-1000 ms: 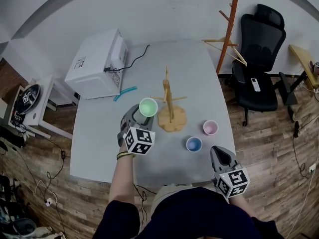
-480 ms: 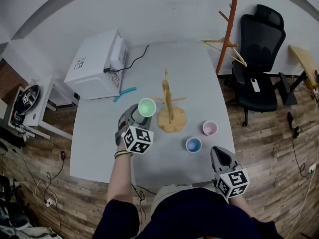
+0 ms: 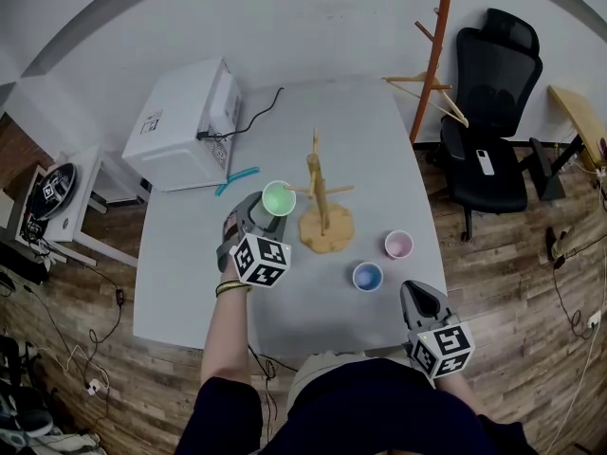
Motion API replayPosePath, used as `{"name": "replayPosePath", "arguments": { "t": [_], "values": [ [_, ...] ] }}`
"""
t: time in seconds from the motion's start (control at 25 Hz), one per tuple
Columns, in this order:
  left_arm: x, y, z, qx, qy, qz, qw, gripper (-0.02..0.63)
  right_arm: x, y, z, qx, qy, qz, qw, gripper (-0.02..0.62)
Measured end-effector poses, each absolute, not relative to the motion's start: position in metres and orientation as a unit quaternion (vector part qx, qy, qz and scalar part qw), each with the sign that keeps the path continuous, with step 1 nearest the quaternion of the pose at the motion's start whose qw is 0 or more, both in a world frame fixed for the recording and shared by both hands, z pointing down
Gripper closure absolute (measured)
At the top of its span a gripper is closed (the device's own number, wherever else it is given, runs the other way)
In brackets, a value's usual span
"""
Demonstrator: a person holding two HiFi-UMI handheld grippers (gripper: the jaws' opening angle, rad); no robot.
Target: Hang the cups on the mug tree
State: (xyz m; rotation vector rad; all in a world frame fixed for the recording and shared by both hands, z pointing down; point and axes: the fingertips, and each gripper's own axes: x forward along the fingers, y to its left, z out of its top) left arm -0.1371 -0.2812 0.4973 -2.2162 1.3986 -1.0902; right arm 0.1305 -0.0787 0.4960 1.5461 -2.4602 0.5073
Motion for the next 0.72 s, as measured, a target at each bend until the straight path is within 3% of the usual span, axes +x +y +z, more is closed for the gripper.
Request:
{"name": "replayPosePath", "arguments": {
  "t": [0.72],
  "values": [
    [-0.114,-0.291,0.474,-0.765,0.460,-0.395,0.217,0.337,0.133,-0.079,0.499,0.524,-0.829,0.177,0.089,0.565]
  ]
}}
